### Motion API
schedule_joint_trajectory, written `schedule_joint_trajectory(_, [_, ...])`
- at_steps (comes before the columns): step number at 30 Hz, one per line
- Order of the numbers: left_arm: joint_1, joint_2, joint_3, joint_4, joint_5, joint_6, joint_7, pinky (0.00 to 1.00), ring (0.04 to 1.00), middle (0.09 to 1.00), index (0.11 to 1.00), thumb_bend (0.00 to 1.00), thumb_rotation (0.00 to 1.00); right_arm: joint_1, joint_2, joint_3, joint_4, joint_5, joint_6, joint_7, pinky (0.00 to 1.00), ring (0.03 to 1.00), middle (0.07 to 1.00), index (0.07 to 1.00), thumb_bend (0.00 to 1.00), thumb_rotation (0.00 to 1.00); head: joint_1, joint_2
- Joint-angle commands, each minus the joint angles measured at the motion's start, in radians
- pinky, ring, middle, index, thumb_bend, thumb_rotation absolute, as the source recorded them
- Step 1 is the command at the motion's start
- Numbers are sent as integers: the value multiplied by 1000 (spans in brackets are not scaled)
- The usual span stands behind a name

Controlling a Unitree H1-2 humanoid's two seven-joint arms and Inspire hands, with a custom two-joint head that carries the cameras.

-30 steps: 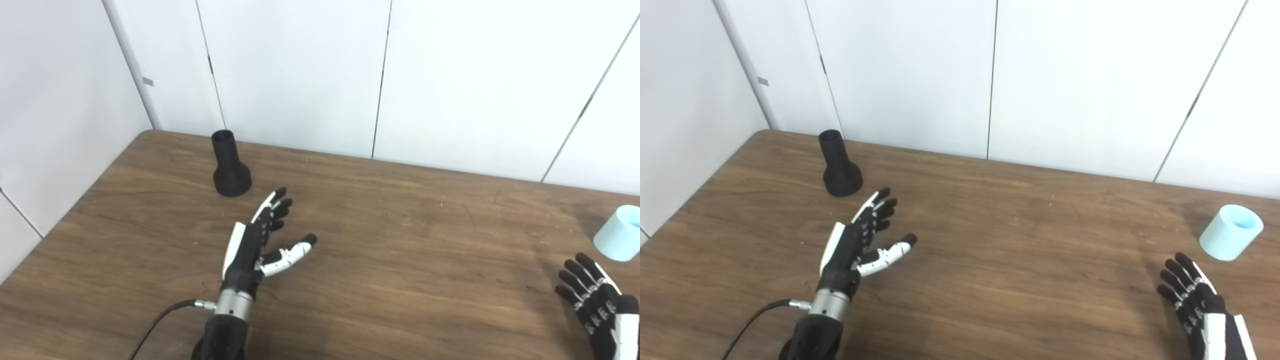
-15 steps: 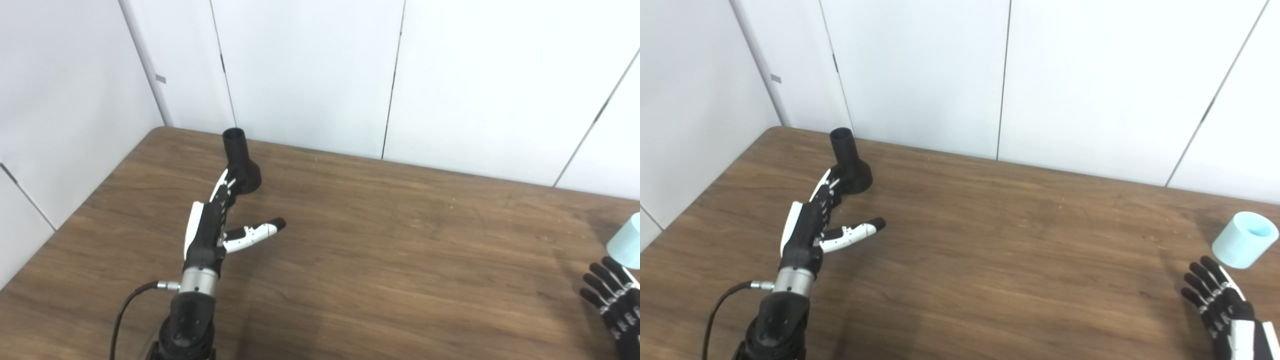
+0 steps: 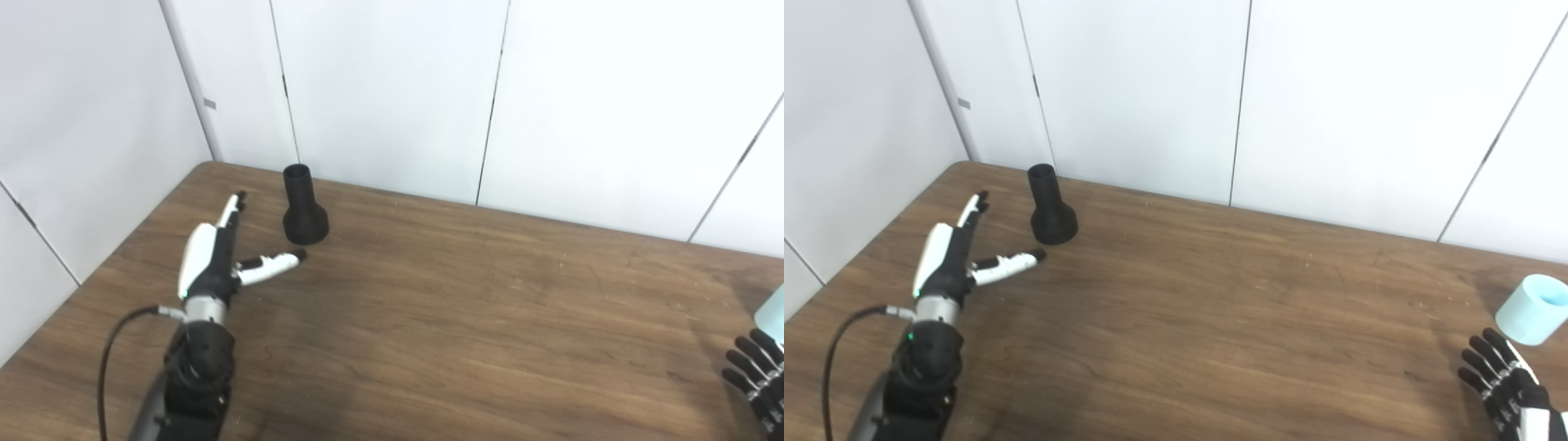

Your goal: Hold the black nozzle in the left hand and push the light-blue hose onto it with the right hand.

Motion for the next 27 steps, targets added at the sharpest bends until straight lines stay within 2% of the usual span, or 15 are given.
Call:
schedule_joint_trajectory(1, [-53,22,-1,13,4,-36,21,1000,961,939,948,799,360,-4,6,-1,34,5,-49,3,803,856,871,885,586,975,-2,0])
schedule_joint_trajectory(6, [-137,69,-27,161,2,-59,8,1000,967,941,940,836,371,-6,7,-1,46,7,-62,3,781,847,865,883,592,979,-4,0])
schedule_joint_trajectory(14, [-230,148,-105,316,13,-79,-14,1000,972,937,925,864,382,-5,10,-1,49,6,-66,1,759,835,838,880,608,969,-11,0])
schedule_joint_trajectory(23, [-303,153,-133,454,-2,-108,15,1000,1000,943,886,981,319,-11,11,-2,60,-25,-73,-18,746,824,808,874,623,964,-17,0])
schedule_joint_trajectory(27, [-320,150,-137,500,-3,-117,29,1000,1000,943,884,1000,315,-10,13,0,57,-36,-73,-25,746,824,808,874,624,963,-20,-1])
